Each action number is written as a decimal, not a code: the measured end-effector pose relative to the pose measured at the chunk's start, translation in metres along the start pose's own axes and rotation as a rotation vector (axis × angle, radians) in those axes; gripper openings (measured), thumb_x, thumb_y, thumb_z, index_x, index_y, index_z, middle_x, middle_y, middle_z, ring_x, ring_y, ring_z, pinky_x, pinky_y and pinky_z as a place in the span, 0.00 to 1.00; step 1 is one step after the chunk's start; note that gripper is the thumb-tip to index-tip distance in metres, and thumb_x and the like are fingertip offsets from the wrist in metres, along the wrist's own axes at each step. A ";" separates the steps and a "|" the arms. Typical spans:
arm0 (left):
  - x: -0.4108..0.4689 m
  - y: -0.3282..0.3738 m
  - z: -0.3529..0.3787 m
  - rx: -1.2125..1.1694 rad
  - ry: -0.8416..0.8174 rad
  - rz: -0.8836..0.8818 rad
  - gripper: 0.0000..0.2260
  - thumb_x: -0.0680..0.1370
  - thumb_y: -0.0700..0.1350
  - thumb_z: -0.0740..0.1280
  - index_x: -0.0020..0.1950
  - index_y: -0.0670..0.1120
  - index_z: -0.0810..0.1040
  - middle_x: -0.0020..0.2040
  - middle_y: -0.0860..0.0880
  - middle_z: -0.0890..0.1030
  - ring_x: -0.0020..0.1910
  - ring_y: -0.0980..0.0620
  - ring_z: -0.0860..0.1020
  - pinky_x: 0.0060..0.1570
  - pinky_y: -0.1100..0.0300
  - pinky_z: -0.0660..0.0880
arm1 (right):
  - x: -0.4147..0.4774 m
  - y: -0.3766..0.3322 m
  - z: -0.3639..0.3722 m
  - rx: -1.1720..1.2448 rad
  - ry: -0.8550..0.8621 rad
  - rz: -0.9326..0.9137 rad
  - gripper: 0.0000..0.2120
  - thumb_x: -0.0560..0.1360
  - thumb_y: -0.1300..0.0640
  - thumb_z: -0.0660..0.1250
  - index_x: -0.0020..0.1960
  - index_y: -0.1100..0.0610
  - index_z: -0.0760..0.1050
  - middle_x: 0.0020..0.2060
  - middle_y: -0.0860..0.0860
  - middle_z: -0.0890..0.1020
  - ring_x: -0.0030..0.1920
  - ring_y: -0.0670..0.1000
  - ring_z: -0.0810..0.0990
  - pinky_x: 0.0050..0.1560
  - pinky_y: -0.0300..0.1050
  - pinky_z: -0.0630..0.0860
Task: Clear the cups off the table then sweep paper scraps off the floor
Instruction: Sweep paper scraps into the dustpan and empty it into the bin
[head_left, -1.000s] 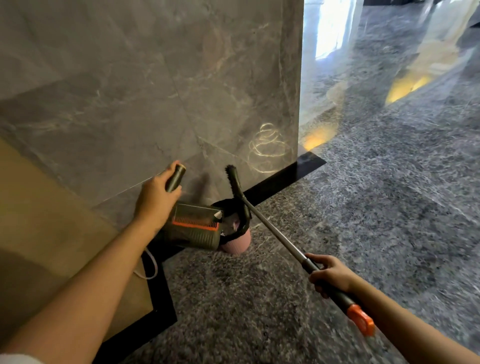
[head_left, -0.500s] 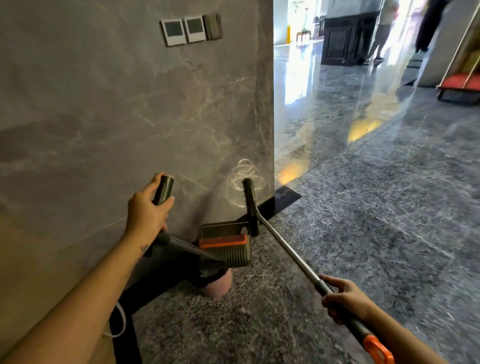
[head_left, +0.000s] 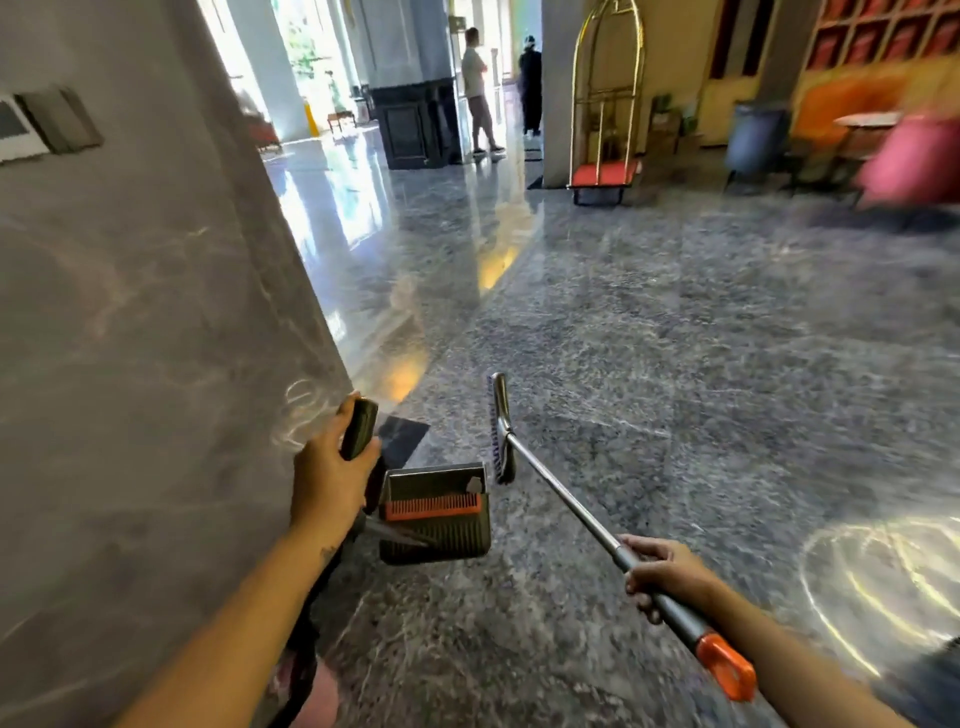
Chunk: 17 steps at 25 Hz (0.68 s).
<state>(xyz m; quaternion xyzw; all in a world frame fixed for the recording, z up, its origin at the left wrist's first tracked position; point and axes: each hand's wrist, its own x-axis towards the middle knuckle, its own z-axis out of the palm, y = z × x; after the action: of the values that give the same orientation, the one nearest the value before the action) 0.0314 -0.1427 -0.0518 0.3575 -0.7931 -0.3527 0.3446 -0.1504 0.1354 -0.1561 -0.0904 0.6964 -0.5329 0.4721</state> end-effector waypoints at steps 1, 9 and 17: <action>0.010 0.002 0.026 -0.008 -0.030 0.010 0.25 0.76 0.38 0.69 0.72 0.48 0.68 0.50 0.42 0.81 0.33 0.46 0.77 0.31 0.62 0.72 | 0.006 -0.003 -0.015 0.048 0.035 0.005 0.29 0.71 0.81 0.55 0.71 0.65 0.63 0.25 0.58 0.72 0.14 0.49 0.70 0.14 0.35 0.66; 0.107 0.047 0.273 -0.100 -0.314 -0.043 0.27 0.77 0.40 0.68 0.74 0.50 0.64 0.42 0.39 0.81 0.25 0.54 0.69 0.25 0.60 0.64 | 0.102 -0.025 -0.185 0.400 0.251 0.091 0.25 0.77 0.76 0.51 0.73 0.66 0.57 0.28 0.57 0.68 0.14 0.47 0.68 0.14 0.32 0.65; 0.229 0.169 0.528 -0.178 -0.548 0.044 0.27 0.76 0.42 0.69 0.73 0.53 0.65 0.44 0.44 0.83 0.20 0.58 0.67 0.21 0.62 0.66 | 0.197 -0.081 -0.408 0.535 0.458 0.151 0.10 0.77 0.74 0.52 0.42 0.63 0.65 0.25 0.57 0.67 0.14 0.48 0.67 0.15 0.34 0.66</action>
<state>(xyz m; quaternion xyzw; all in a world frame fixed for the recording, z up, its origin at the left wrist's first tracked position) -0.5609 -0.0795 -0.1195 0.1998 -0.8302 -0.4967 0.1551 -0.5944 0.2459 -0.2053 0.2097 0.6245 -0.6666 0.3488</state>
